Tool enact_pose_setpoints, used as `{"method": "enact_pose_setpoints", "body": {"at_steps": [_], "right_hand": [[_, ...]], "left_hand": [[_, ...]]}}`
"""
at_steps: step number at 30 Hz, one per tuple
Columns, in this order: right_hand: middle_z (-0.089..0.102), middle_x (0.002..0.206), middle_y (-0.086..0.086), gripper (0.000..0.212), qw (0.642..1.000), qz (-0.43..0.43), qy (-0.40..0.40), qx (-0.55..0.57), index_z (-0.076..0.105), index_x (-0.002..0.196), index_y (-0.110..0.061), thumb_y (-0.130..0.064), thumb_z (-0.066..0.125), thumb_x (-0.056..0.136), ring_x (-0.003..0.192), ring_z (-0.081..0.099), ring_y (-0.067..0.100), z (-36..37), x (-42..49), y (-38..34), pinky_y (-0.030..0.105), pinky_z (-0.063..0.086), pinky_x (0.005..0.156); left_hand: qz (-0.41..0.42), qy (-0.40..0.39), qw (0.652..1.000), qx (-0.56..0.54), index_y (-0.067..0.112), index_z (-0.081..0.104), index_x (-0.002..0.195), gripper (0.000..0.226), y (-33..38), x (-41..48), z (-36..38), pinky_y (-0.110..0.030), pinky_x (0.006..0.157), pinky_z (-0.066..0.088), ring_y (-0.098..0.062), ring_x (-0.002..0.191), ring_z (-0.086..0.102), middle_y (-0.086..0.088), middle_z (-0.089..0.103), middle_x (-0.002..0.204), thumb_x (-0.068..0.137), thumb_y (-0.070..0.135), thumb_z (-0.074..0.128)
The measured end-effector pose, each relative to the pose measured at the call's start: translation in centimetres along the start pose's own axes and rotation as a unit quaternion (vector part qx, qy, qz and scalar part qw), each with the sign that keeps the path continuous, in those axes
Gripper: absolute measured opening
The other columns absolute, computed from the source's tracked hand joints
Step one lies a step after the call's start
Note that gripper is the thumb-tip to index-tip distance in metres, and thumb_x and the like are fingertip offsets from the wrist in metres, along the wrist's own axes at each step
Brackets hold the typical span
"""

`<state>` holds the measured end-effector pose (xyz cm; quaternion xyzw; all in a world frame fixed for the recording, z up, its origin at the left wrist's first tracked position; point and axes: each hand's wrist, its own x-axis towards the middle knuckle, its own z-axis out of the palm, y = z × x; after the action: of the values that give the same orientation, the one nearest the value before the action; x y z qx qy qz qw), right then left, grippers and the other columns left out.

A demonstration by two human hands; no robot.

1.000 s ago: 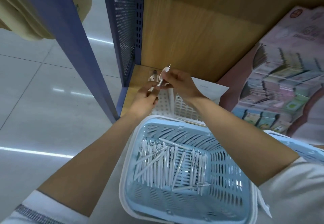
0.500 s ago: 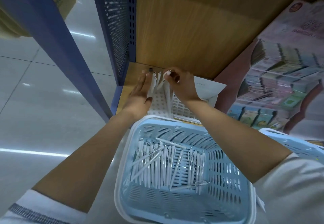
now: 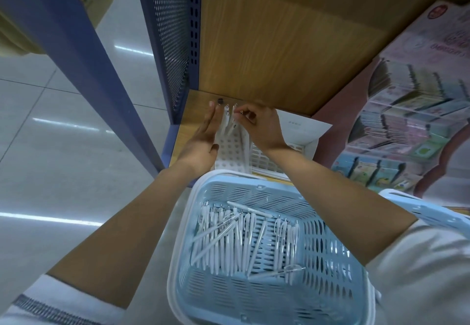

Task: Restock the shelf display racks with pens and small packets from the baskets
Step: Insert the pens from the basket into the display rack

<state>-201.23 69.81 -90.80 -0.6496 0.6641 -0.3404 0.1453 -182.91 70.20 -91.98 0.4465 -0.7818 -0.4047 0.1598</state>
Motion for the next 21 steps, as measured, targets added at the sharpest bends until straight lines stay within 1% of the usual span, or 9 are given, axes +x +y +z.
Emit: {"method": "enact_pose_setpoints", "body": {"at_steps": [3, 5, 10, 12, 15, 16, 17, 19, 21], "right_hand": [[0.069, 0.081, -0.005, 0.011, 1.000, 0.008, 0.021, 0.014, 0.074, 0.091, -0.014, -0.017, 0.068, 0.083, 0.067, 0.054, 0.003, 0.1, 0.0, -0.1, 0.022, 0.047, 0.069], [0.071, 0.084, -0.004, 0.012, 1.000, 0.012, 0.019, 0.012, 0.072, 0.093, -0.014, -0.017, 0.069, 0.081, 0.070, 0.057, 0.006, 0.2, 0.1, 0.0, 0.027, 0.050, 0.071], [0.071, 0.081, -0.005, 0.011, 0.999, 0.024, 0.026, -0.031, 0.073, 0.088, -0.016, -0.017, 0.074, 0.077, 0.078, 0.057, 0.008, 0.8, 0.3, 0.4, 0.030, 0.049, 0.069], [0.071, 0.085, -0.005, 0.011, 0.999, 0.031, 0.027, -0.034, 0.073, 0.089, -0.016, -0.016, 0.074, 0.078, 0.082, 0.058, 0.010, 1.0, 0.3, 0.1, 0.029, 0.048, 0.072], [0.071, 0.089, -0.003, 0.018, 0.999, 0.030, 0.002, -0.011, 0.071, 0.099, -0.013, -0.015, 0.071, 0.081, 0.074, 0.055, 0.004, 0.5, -0.2, -0.2, 0.027, 0.048, 0.075], [0.069, 0.087, -0.003, 0.022, 0.999, 0.032, -0.004, -0.002, 0.069, 0.104, -0.013, -0.017, 0.070, 0.082, 0.070, 0.053, 0.003, 0.1, -0.5, -0.3, 0.025, 0.047, 0.072], [0.066, 0.084, -0.004, 0.024, 0.999, 0.038, -0.004, 0.009, 0.067, 0.108, -0.014, -0.019, 0.069, 0.084, 0.066, 0.052, 0.003, -0.4, -0.7, -0.6, 0.022, 0.045, 0.069], [0.064, 0.082, -0.002, 0.025, 0.998, 0.054, 0.008, 0.037, 0.065, 0.111, -0.015, -0.024, 0.066, 0.087, 0.065, 0.054, 0.007, -1.5, -1.1, -1.6, 0.021, 0.044, 0.065], [0.064, 0.081, -0.001, 0.020, 0.996, 0.055, 0.018, 0.072, 0.064, 0.107, -0.015, -0.026, 0.062, 0.090, 0.067, 0.056, 0.007, -3.0, -2.1, -3.5, 0.021, 0.044, 0.064]], "left_hand": [[0.000, 0.002, 1.000, -0.003, 0.035, -0.009, 0.152, 0.095, -0.1, 0.1, 0.0, -0.050, 0.084, 0.051, -0.023, 0.134, 0.039, 0.028, -0.025, 0.151, 0.089, -0.012, 0.044], [0.002, 0.007, 1.000, -0.006, 0.038, -0.009, 0.151, 0.099, -0.4, 0.3, 0.0, -0.050, 0.071, 0.052, -0.027, 0.121, 0.051, 0.028, -0.023, 0.153, 0.085, -0.017, 0.042], [0.006, 0.011, 1.000, -0.006, 0.031, -0.003, 0.154, 0.100, -1.1, 1.1, 0.7, -0.042, 0.055, 0.046, -0.025, 0.101, 0.060, 0.021, -0.016, 0.158, 0.080, -0.023, 0.039], [0.001, 0.016, 1.000, -0.017, 0.031, -0.001, 0.154, 0.098, -0.9, 1.1, 0.8, -0.042, 0.057, 0.047, -0.025, 0.098, 0.060, 0.023, -0.015, 0.157, 0.082, -0.021, 0.038], [-0.022, 0.022, 0.999, -0.038, 0.033, 0.005, 0.155, 0.078, 0.7, 0.2, -0.2, -0.037, 0.077, 0.046, -0.010, 0.081, 0.051, 0.018, -0.006, 0.160, 0.096, -0.005, 0.041], [-0.027, 0.027, 0.998, -0.040, 0.030, 0.008, 0.155, 0.069, 1.2, -0.2, -0.5, -0.028, 0.082, 0.041, -0.001, 0.085, 0.048, 0.014, -0.001, 0.162, 0.101, 0.004, 0.041], [-0.026, 0.038, 0.998, -0.039, 0.026, 0.014, 0.155, 0.061, 1.7, -0.7, -0.9, -0.019, 0.088, 0.036, 0.003, 0.101, 0.045, 0.009, 0.005, 0.162, 0.103, 0.011, 0.041], [-0.007, 0.074, 0.997, -0.018, 0.013, 0.038, 0.148, 0.045, 2.6, -1.8, -1.3, -0.013, 0.096, 0.031, -0.004, 0.126, 0.038, 0.000, 0.026, 0.158, 0.104, 0.019, 0.041], [0.025, 0.099, 0.995, -0.004, -0.002, 0.062, 0.118, 0.039, 3.3, -3.4, -1.3, -0.026, 0.088, 0.041, -0.020, 0.110, 0.056, -0.012, 0.058, 0.130, 0.103, 0.025, 0.040]]}}
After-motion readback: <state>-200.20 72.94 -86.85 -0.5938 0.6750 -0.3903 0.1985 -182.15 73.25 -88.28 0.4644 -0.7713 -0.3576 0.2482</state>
